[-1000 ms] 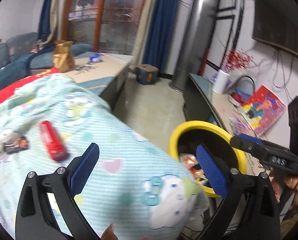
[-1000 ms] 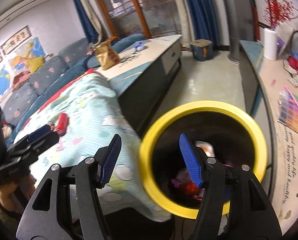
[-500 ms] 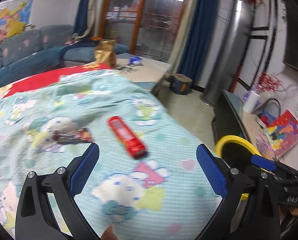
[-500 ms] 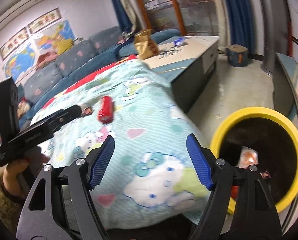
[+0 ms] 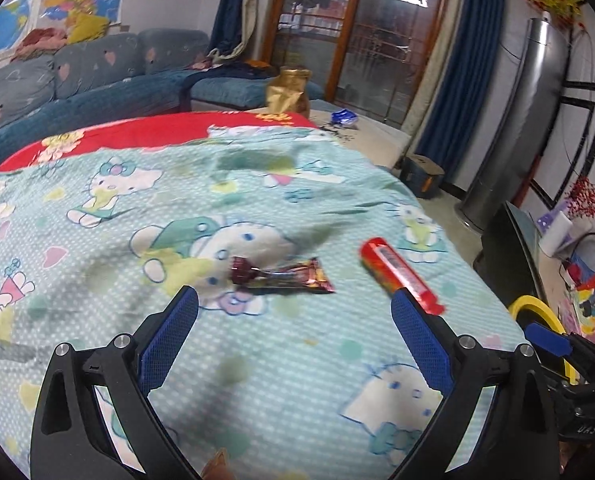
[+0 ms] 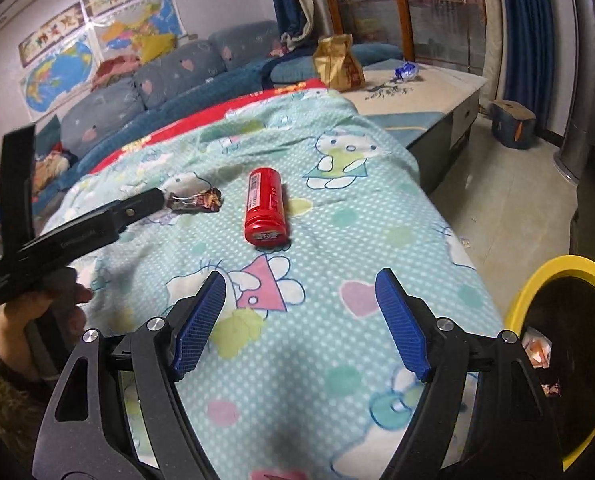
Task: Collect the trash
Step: 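Move both open grippers back to the brown wrapper and red can, then grasp the brown candy wrapper with the left gripper while the right grasps the red can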
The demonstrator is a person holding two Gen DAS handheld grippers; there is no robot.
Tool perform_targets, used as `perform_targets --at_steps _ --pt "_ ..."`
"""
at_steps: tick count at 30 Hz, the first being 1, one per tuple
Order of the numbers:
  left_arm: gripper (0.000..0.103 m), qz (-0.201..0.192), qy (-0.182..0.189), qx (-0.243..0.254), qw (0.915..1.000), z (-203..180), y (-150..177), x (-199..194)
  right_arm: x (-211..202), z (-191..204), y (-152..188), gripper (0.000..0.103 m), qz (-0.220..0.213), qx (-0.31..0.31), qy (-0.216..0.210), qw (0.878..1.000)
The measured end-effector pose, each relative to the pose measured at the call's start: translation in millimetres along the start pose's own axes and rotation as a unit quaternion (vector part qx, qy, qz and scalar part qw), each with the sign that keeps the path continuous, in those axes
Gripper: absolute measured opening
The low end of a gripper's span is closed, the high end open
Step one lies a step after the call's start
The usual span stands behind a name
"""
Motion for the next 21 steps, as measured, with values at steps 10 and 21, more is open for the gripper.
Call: perform_targets --at_steps 10,21 --pt "0.080 0.029 0.030 -0.083 0.9956 35.3 -1.9 36.2 51.7 15.0 -21.4 0.069 0.032 -0.015 0.003 0.999" --pt "0.035 0.052 0.063 -0.099 0.9917 27.5 -0.3 63.4 94.1 16.8 -22.1 0.044 0.074 -0.016 0.016 0.997"
Point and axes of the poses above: each gripper's, at about its wrist camera, not at the fingertips, and x roughly the way its jaws point, z to its left, y to its underside, the point moved 7 cm from there along x, roughly the way its jaws point
